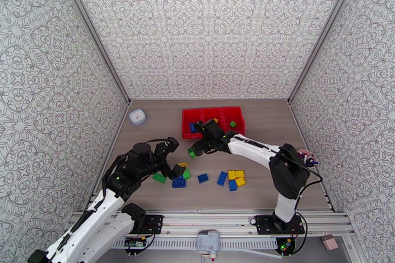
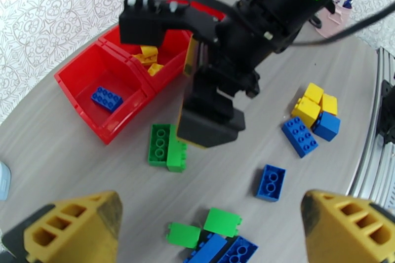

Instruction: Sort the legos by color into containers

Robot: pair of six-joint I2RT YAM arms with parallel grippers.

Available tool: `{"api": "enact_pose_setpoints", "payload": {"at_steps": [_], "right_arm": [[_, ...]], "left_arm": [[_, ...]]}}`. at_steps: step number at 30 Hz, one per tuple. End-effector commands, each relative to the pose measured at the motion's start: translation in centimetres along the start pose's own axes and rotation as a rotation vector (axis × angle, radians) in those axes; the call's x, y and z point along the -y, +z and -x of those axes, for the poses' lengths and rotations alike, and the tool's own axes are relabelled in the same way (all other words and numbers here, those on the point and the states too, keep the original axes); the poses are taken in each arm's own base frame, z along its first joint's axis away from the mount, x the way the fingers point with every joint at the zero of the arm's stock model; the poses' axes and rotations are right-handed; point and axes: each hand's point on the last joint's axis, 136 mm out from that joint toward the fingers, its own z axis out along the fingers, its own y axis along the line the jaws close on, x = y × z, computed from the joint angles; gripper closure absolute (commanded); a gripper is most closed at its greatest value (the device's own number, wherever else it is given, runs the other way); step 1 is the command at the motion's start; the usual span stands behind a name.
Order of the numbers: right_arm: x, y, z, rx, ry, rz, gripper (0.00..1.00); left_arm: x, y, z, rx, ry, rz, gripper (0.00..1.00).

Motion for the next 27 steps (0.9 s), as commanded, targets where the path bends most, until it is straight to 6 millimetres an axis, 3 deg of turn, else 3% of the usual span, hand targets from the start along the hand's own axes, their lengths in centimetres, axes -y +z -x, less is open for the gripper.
{"api": "enact_pose_setpoints", "payload": {"at_steps": [1, 8, 14, 20, 27], "right_arm": [[-0.9, 1.5, -0.5, -0.058, -0.049, -0.009, 0.00], [-2.0, 4.3, -1.1, -0.119, -0.081, -0.007, 0.00], [-1.9, 5.9, -1.3, -0.151, -0.071, -0.017, 0.09], [-1.9, 6.3, -1.9, -0.171, -0.048, -0.017, 0.19], [-1.8, 5.5, -1.6, -0.158, -0.024, -0.022, 0.35]], "left_arm": [[-0.1, -0.5, -0.5, -0.031, 0.010, 0.005, 0.00], [-0.1, -0.3, -0.6, -0.028, 0.012, 0.003, 0.00], [0.0, -0.2, -0.6, -0.027, 0.012, 0.000, 0.00], [-0.1, -0.2, -0.6, -0.028, 0.013, 0.005, 0.00], [-0.1, 0.0, -0.5, -0.022, 0.013, 0.002, 0.00]]}}
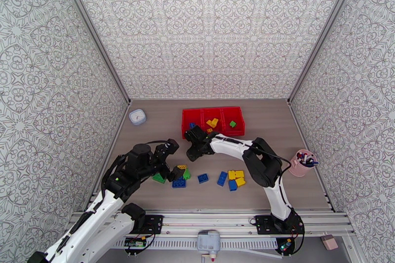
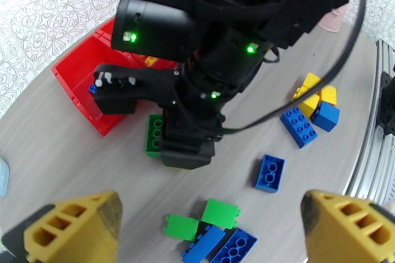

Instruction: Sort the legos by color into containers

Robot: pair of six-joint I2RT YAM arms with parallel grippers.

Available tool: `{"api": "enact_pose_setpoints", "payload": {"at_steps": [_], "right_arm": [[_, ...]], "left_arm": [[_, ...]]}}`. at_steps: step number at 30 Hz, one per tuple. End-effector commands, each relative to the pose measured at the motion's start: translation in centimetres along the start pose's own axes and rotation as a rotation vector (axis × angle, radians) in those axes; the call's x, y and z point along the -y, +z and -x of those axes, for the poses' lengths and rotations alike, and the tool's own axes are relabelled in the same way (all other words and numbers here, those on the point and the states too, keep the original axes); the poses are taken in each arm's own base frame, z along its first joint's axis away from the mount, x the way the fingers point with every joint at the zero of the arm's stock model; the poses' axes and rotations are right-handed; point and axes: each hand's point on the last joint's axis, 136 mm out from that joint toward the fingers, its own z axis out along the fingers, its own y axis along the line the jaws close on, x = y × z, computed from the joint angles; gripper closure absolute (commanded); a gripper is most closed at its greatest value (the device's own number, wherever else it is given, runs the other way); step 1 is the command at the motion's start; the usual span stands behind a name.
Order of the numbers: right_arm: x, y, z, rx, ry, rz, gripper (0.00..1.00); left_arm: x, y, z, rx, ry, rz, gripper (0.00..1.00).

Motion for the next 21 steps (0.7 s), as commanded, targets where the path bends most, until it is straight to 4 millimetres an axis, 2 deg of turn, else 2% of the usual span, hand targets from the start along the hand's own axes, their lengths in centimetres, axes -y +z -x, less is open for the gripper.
{"api": "enact_pose_setpoints", "payload": {"at_steps": [1, 8, 12, 16, 21], "right_arm": [[0.0, -0.8, 0.5, 0.012, 0.020, -0.010, 0.36], [0.0, -3.5, 1.3, 0.082, 0.071, 0.011, 0.38], [1.4, -5.8, 1.9, 0.156, 0.150, 0.027, 0.39], [3.9, -8.1, 2.2, 0.227, 0.236, 0.009, 0.39], [8.5, -11.0, 2.1, 0.305, 0.336, -0.064, 0.39]], "left_arm": [[-0.3, 0.0, 0.2, 0.003, 0.008, 0.007, 0.00], [-0.4, 0.3, 1.0, 0.034, 0.003, 0.009, 0.00], [-0.4, 1.0, 1.7, 0.064, -0.008, -0.003, 0.00], [-0.2, 2.2, 2.9, 0.116, -0.012, -0.012, 0.00], [0.1, 4.5, 4.5, 0.176, -0.007, -0.011, 0.00]]}}
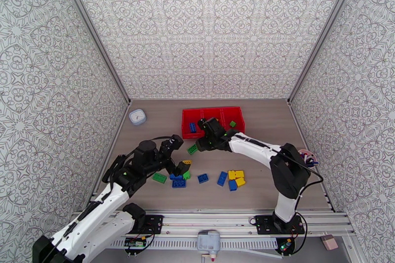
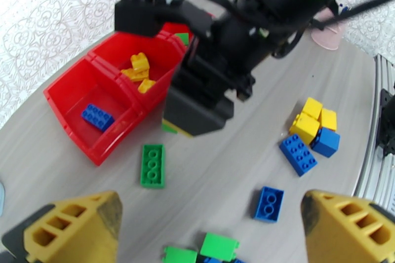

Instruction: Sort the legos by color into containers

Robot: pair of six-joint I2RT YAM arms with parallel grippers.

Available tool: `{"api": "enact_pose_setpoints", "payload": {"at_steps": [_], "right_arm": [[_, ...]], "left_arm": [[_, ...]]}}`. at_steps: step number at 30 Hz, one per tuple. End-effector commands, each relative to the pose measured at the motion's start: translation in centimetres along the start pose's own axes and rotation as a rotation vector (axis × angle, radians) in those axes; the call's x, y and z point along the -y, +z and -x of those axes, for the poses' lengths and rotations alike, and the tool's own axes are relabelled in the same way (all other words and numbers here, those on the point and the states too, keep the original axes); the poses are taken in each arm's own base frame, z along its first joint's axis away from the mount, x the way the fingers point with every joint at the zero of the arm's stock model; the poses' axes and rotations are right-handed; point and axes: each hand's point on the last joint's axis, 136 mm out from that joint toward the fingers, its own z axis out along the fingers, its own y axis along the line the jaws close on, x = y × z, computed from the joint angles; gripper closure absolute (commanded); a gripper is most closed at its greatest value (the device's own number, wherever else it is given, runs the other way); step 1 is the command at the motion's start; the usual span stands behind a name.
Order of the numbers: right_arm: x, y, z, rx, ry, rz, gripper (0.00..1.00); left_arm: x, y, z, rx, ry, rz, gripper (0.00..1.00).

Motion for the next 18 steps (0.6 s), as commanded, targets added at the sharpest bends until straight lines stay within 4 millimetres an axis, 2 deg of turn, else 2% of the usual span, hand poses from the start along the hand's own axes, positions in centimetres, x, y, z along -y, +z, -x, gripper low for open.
{"api": "enact_pose_setpoints", "payload": {"at_steps": [1, 4, 8, 14, 18], "right_arm": [[3.1, -1.7, 1.5, 0.079, 0.080, -0.059, 0.40], [6.5, -2.8, 2.5, 0.112, 0.112, -0.119, 0.40], [11.0, -3.6, 3.9, 0.140, 0.127, -0.188, 0.40], [16.6, -2.3, 6.3, 0.167, 0.154, -0.240, 0.41], [19.3, -1.0, 8.1, 0.179, 0.153, -0.270, 0.41]], "left_arm": [[-0.1, 1.8, 2.0, 0.097, -0.003, 0.022, 0.00], [0.3, 3.5, 2.7, 0.128, -0.009, 0.018, 0.00], [-0.2, 5.7, 2.9, 0.166, -0.026, 0.058, 0.00], [0.3, 8.1, 3.2, 0.176, -0.032, 0.040, 0.00], [0.4, 8.7, 3.2, 0.172, -0.032, 0.036, 0.00]]}}
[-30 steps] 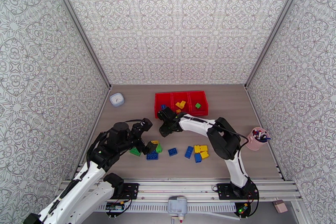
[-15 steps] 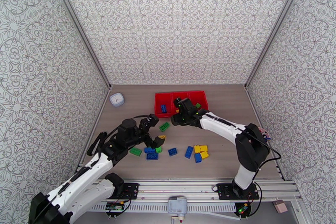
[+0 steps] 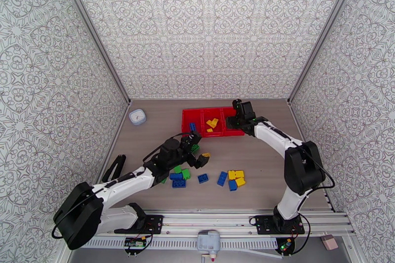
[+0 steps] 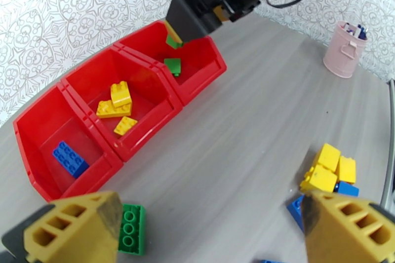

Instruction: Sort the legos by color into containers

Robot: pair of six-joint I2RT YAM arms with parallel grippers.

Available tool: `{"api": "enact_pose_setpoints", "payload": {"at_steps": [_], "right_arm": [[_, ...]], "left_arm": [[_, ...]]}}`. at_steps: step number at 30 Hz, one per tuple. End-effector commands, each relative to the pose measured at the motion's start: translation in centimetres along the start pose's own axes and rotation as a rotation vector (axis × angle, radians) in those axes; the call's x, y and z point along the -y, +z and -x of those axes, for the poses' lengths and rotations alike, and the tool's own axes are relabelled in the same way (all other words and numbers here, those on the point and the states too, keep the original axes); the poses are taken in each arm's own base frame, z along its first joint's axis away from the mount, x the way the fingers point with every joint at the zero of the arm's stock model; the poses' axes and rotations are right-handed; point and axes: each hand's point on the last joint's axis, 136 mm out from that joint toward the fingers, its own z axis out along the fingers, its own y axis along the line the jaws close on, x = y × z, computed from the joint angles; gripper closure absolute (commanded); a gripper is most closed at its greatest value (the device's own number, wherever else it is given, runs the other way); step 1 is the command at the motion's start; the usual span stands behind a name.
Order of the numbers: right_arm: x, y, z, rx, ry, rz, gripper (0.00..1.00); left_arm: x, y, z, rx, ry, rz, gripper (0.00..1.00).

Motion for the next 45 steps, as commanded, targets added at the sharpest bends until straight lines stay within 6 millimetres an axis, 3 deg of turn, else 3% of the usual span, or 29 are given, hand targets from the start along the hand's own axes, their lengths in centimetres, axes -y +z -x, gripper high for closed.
{"api": "enact_pose_setpoints", "payload": {"at_steps": [1, 8, 13, 21, 26, 29, 35, 45], "right_arm": [[0.6, 1.6, 2.5, 0.048, -0.038, -0.005, 0.41], [1.1, 5.2, 4.1, 0.054, -0.043, -0.004, 0.39], [0.8, 5.2, 4.8, 0.062, -0.039, 0.009, 0.29], [0.0, 0.7, 5.3, 0.110, -0.041, 0.056, 0.11], [-1.2, -3.0, 4.1, 0.141, -0.119, 0.130, 0.04], [-2.7, -5.0, 2.8, 0.157, -0.194, 0.202, 0.04], [-4.5, -7.9, 0.1, 0.146, -0.287, 0.282, 0.03], [-5.2, -10.2, -2.3, 0.117, -0.322, 0.328, 0.02]], "left_arm": [[-0.2, 0.2, 2.6, 0.082, -0.003, 0.016, 0.00], [-0.3, 0.0, 2.1, 0.066, 0.013, 0.026, 0.00], [-1.5, -0.5, 1.8, 0.036, -0.004, 0.063, 0.00], [-4.6, -1.5, 0.1, -0.084, -0.080, 0.180, 0.00], [-7.0, -1.8, -1.8, -0.257, -0.165, 0.265, 0.01], [-8.1, -1.8, -2.9, -0.368, -0.188, 0.298, 0.08], [-9.0, -1.1, -4.8, -0.580, -0.229, 0.310, 0.11], [-10.1, 1.4, -8.5, -0.845, -0.328, 0.339, 0.20]]}}
